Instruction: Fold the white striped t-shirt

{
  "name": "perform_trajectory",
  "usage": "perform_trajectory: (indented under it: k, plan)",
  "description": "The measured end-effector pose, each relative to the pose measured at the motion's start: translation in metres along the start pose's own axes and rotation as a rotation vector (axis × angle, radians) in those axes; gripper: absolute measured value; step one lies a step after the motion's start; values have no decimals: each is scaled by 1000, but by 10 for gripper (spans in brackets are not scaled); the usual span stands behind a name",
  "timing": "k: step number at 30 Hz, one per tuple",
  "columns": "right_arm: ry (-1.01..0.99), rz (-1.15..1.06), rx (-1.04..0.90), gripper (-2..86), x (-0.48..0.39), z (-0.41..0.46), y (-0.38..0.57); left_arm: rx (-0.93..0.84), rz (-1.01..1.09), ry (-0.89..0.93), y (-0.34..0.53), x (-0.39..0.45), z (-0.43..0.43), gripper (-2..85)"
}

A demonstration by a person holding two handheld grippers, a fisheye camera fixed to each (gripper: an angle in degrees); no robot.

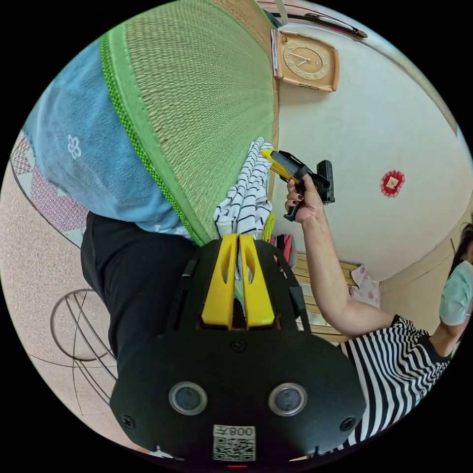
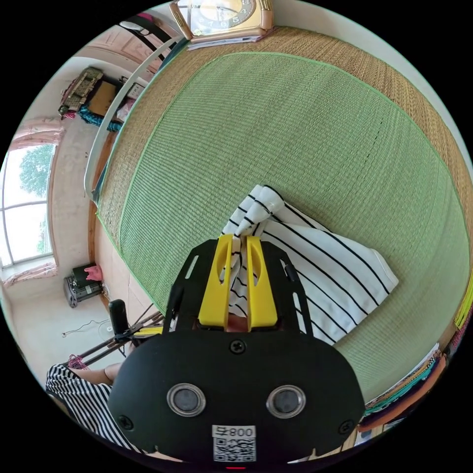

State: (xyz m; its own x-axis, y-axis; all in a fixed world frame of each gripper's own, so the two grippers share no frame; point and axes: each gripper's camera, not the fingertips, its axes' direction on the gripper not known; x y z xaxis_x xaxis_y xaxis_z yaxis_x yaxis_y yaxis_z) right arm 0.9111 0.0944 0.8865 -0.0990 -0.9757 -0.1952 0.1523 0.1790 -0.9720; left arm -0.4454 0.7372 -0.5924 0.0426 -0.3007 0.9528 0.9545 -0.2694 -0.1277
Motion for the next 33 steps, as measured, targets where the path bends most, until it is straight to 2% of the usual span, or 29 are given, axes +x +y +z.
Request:
perform_trajectory:
  k: [6, 12, 15, 16, 17, 19, 22, 27, 33]
  plan:
    - [-114, -40, 90, 40, 12, -10, 16, 25, 60, -57, 6, 14, -24, 2]
    - [-165, -65, 161, 14, 27, -16, 53, 16, 274, -149, 9, 54, -30, 2]
    - [-188, -84, 151, 7, 31, 1, 57, -38, 378, -237, 0, 67, -14, 2]
    - [-167, -78, 136, 5, 33, 12, 54, -54, 404, -316, -3, 68, -7, 2]
    - [-118, -64, 129, 4, 35, 24, 49, -66, 403, -400, -5, 67, -2, 2]
    - [-76, -41, 102, 2, 41, 40, 42, -116, 405, -451, -7, 62, 5, 1]
    - [-111, -42, 93, 1, 45, 51, 36, -128, 381, -450, -7, 57, 3, 1]
    - [-74, -79, 198, 0, 42, 25, 48, -130, 402, -496, 1, 60, 2, 1]
    - [-112, -42, 125, 1, 61, 47, 19, -141, 403, -495, 8, 58, 4, 1]
